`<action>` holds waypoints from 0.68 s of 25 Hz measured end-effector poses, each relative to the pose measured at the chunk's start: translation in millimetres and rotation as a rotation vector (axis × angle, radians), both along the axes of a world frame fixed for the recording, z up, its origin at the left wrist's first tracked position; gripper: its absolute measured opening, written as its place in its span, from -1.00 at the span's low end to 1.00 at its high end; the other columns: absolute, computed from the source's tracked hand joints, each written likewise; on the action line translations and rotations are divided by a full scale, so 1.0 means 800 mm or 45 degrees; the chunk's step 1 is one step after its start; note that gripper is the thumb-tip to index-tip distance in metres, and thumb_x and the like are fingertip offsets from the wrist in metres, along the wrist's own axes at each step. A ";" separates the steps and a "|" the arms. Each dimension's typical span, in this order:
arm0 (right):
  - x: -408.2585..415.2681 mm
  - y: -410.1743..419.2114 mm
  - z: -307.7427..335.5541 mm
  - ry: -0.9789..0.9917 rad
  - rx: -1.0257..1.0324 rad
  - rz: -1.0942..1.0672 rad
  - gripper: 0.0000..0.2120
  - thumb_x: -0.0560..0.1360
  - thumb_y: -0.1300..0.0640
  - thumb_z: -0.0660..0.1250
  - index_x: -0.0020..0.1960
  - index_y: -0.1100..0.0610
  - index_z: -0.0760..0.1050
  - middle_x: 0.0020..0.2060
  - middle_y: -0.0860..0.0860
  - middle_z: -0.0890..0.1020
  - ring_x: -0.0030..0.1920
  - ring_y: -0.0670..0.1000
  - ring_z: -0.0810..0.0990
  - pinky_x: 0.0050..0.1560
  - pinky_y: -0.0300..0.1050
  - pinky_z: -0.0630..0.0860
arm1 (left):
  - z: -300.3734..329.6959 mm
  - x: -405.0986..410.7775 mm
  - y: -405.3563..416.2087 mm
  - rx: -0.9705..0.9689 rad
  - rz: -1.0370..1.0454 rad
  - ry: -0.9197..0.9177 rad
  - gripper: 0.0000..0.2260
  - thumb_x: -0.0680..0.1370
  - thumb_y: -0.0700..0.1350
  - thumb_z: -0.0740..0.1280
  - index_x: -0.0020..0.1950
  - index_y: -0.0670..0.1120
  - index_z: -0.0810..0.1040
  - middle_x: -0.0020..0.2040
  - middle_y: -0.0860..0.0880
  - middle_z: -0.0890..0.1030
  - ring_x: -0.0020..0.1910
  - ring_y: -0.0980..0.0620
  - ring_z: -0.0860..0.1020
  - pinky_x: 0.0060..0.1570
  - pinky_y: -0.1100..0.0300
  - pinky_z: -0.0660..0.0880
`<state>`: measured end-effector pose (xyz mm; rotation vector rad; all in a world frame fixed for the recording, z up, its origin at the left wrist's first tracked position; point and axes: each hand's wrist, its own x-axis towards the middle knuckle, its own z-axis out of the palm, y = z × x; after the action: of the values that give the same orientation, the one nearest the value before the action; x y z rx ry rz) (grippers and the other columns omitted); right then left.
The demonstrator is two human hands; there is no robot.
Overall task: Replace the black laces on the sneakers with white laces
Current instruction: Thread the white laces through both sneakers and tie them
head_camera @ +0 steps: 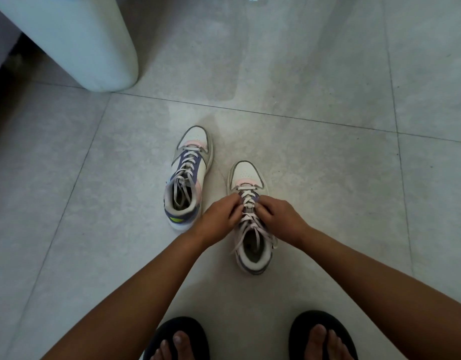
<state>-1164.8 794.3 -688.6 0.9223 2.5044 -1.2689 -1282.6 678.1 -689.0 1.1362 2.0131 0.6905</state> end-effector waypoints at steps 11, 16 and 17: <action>-0.013 0.004 -0.005 -0.068 -0.060 -0.017 -0.69 0.61 0.13 0.14 -0.32 0.06 0.31 -0.36 -0.02 0.44 -0.33 -0.05 0.38 -0.26 -0.13 0.31 | 0.002 -0.001 0.014 -0.172 -0.117 0.032 -0.87 0.64 -0.12 0.13 0.02 -0.15 0.41 -0.08 -0.09 0.52 -0.13 -0.02 0.44 -0.23 0.22 0.24; 0.035 0.030 -0.025 -0.104 -0.197 -0.555 -0.71 0.58 0.19 0.19 -0.32 0.18 0.33 -0.40 0.05 0.42 -0.38 0.03 0.41 -0.41 -0.17 0.47 | -0.012 -0.002 -0.012 -0.077 0.292 -0.220 -0.82 0.63 -0.12 0.14 -0.17 -0.02 0.34 -0.19 0.01 0.40 -0.15 0.01 0.42 -0.14 0.16 0.35; 0.042 0.034 -0.022 -0.137 -0.168 -0.496 -0.70 0.58 0.16 0.19 -0.32 0.17 0.33 -0.41 0.04 0.43 -0.38 0.03 0.41 -0.38 -0.13 0.46 | -0.007 -0.001 -0.013 -0.098 0.307 -0.276 -0.80 0.64 -0.09 0.14 -0.20 0.02 0.33 -0.21 0.02 0.41 -0.19 0.02 0.42 -0.15 0.13 0.35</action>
<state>-1131.5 821.7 -706.5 1.4517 2.1965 -1.4249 -1283.2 667.7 -694.5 0.7463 1.9885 0.8127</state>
